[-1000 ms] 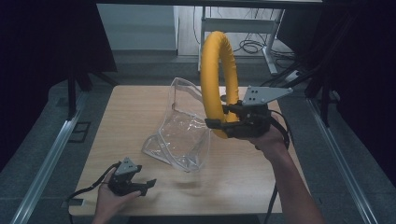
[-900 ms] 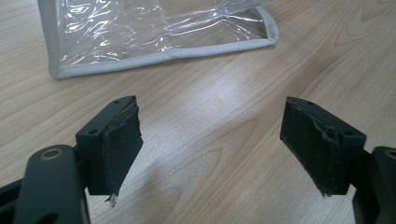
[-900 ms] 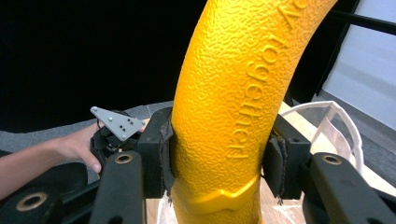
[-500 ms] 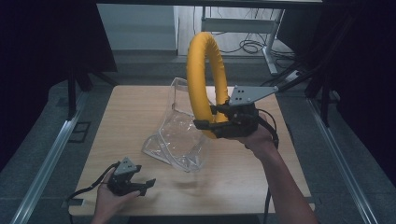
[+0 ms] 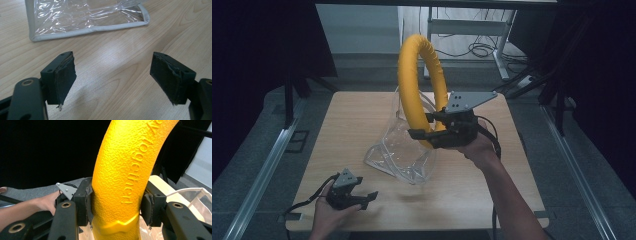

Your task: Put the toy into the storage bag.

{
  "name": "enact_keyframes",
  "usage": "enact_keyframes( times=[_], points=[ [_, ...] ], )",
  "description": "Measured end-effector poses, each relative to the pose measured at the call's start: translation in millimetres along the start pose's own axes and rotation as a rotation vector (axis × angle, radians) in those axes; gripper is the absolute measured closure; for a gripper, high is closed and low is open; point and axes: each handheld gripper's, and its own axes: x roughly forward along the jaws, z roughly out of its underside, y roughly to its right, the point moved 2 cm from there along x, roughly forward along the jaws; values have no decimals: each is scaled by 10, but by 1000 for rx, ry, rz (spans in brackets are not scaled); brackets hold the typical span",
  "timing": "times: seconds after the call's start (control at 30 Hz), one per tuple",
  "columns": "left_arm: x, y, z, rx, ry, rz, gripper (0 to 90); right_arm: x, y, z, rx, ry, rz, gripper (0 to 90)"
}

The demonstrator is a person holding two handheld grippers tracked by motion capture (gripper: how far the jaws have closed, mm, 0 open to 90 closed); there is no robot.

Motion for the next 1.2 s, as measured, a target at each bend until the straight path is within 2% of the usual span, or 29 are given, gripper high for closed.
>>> enact_keyframes(
  times=[0.37, 0.67, 1.2],
  points=[
    [-1, -5, 4, -2, -1, -2, 203, 98, -29, -17, -6, 1, -23, 503],
    [-9, -7, 4, -1, 1, -4, 203, 235, -56, -1, 9, -3, -71, 502],
    [-13, -9, 5, 0, 0, -5, 203, 383, -111, 29, 7, -22, -102, 502]
  ],
)
